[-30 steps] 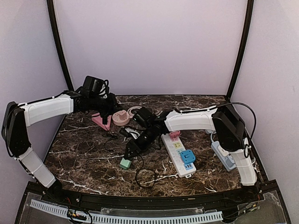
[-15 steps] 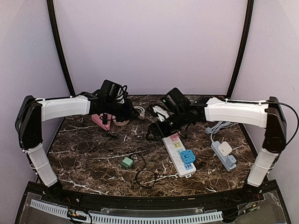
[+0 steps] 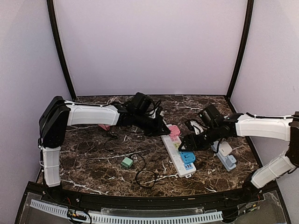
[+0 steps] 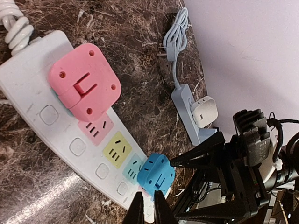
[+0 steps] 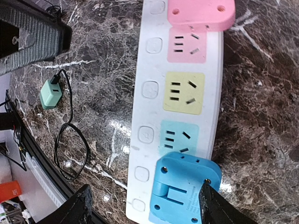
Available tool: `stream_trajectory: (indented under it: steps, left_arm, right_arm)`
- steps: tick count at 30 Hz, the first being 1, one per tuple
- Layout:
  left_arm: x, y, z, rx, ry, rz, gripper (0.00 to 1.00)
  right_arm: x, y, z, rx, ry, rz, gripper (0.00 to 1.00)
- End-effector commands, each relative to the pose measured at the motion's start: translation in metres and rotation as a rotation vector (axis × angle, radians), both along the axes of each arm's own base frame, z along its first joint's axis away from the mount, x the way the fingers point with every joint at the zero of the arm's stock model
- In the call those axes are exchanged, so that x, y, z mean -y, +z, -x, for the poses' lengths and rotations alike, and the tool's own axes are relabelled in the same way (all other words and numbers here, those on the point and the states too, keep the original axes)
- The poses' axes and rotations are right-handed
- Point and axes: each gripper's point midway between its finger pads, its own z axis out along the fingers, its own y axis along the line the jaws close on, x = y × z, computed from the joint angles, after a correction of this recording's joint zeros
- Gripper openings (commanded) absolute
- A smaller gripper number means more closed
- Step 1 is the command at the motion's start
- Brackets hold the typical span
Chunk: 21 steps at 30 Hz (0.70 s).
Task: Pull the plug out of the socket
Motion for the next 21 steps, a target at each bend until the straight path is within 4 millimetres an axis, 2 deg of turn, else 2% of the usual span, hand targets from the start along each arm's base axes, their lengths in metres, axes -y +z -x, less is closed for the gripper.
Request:
stream_trajectory:
  steps: [1,5,11,21]
  left_arm:
    - [0.026,0.006,0.009,-0.001,-0.077,0.06,0.08]
    - [0.042,-0.006,0.013,-0.023,-0.109,0.07,0.08]
    - [0.058,-0.024,0.02,-0.056,-0.147,0.066,0.08]
    - [0.058,-0.05,0.024,-0.093,-0.154,0.024,0.07]
  right_arm:
    - [0.007,-0.003,0.001,-0.025,-0.044,-0.083,0.75]
    - [0.02,-0.021,-0.001,-0.041,-0.083,-0.061,0.75]
    - [0.021,-0.04,0.002,-0.094,-0.087,-0.042,0.74]
    - [0.039,-0.038,0.003,-0.073,-0.148,0.009,0.74]
